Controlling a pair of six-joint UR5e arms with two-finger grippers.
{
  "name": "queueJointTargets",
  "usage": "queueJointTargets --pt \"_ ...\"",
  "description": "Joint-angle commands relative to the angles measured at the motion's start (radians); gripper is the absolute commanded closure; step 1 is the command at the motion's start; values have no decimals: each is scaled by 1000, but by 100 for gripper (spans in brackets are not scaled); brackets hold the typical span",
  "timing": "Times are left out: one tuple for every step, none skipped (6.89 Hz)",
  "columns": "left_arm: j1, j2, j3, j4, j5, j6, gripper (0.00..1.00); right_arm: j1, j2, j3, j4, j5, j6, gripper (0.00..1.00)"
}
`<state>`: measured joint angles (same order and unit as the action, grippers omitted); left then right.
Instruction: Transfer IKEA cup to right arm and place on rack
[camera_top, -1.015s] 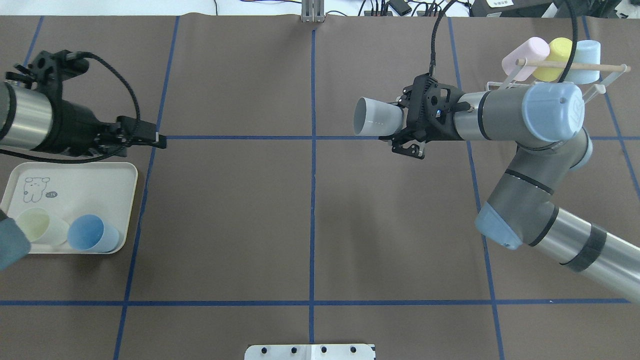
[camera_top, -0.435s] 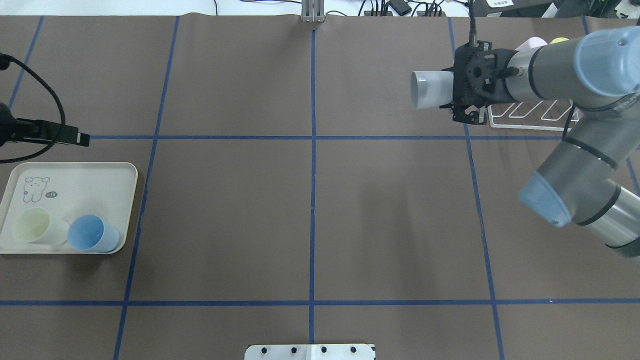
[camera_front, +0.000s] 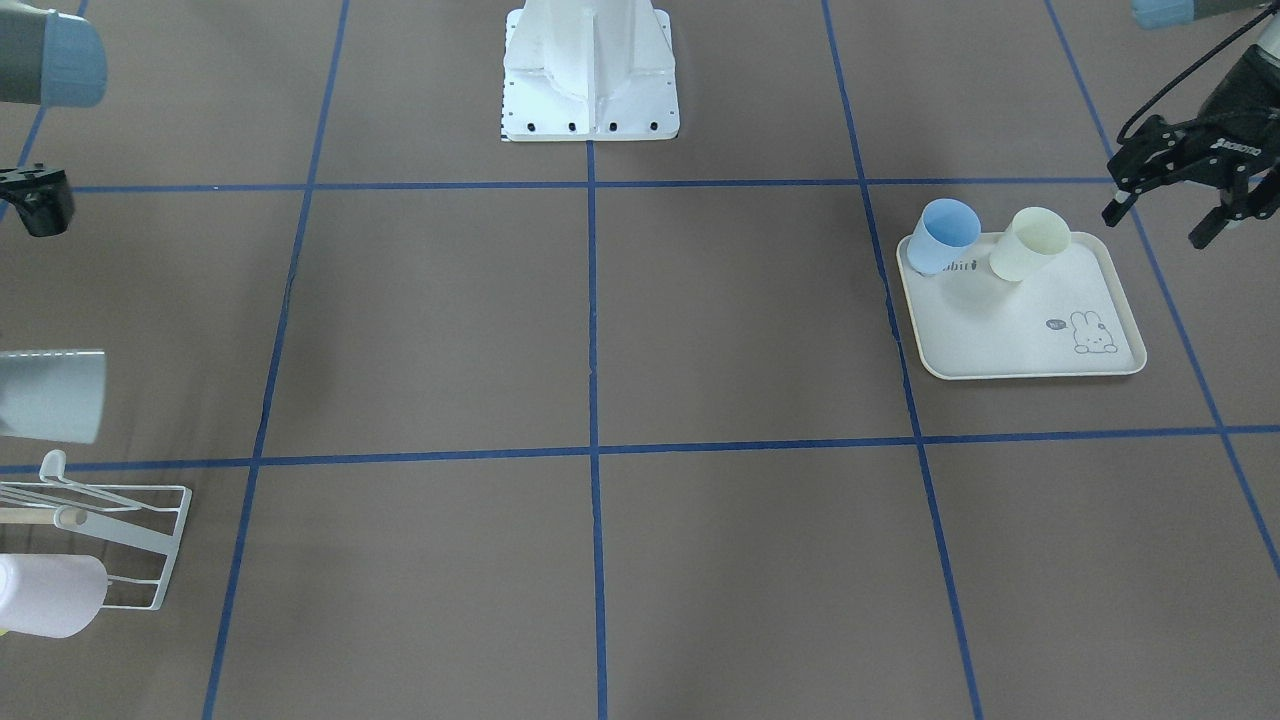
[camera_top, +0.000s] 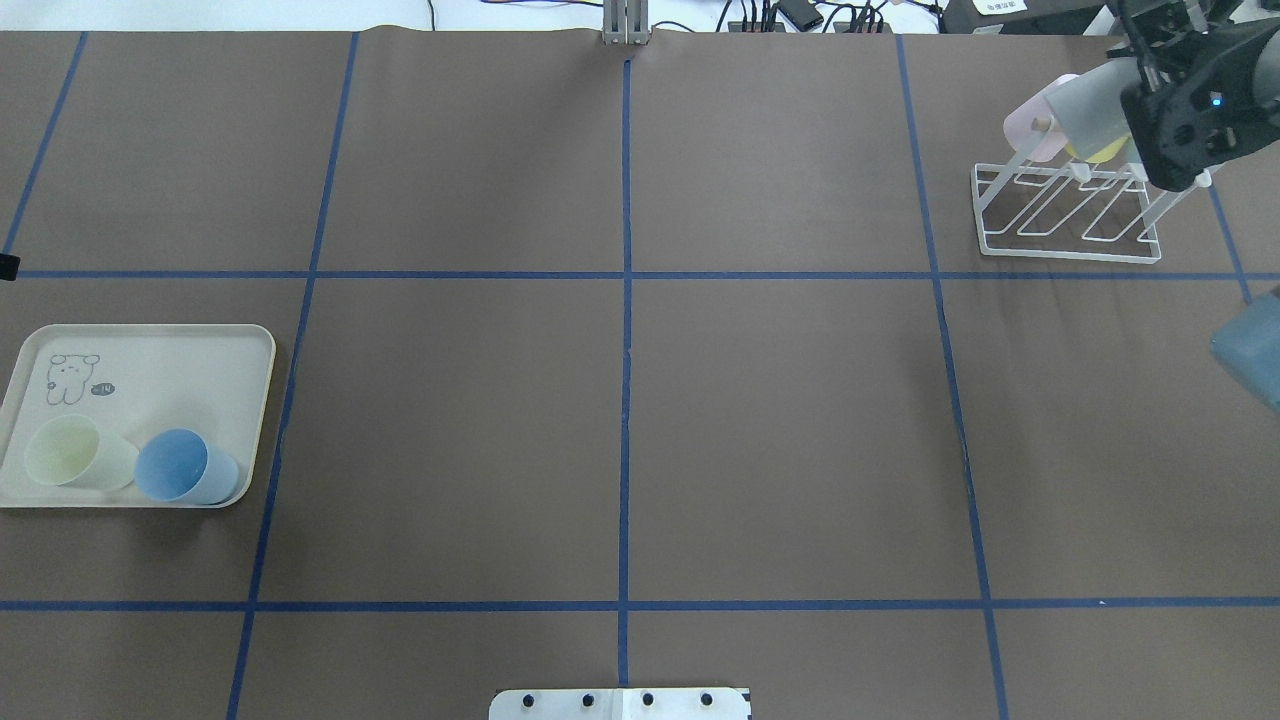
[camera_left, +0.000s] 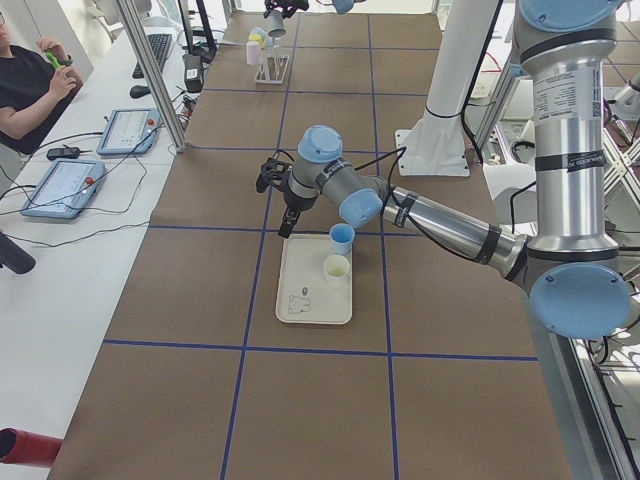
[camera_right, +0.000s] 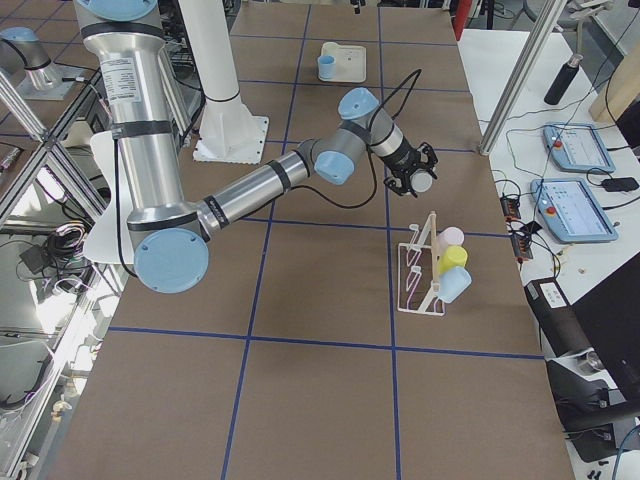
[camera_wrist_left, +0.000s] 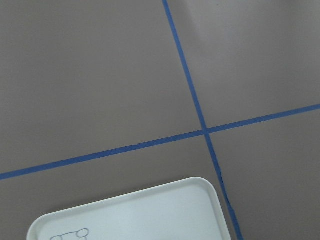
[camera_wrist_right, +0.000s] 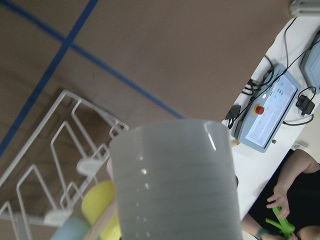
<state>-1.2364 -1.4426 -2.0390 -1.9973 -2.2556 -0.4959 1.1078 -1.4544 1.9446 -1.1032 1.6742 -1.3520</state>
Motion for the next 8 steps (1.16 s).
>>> queueJointTargets --pt "-18 5 11 0 -13 28 0 4 -111 49 9 -245 -273 100" --pt "-18 7 11 0 -13 25 0 -26 -133 51 22 -343 -280 100" --pt "-18 5 10 -2 -15 20 0 -99 -145 51 23 -460 -265 100" --pt "-18 5 10 -3 -21 19 0 -162 -152 45 23 -569 -263 100" --pt "-18 5 11 -3 -21 19 0 -221 -164 39 23 -649 -247 100" --pt "-17 5 13 -3 -21 19 0 -252 -181 34 23 -686 -231 100" --pt "-17 5 14 -3 -21 17 0 -285 -184 5 25 -749 -225 100" --pt "-15 5 14 -3 -21 17 0 -298 -176 -37 49 -781 -225 100"
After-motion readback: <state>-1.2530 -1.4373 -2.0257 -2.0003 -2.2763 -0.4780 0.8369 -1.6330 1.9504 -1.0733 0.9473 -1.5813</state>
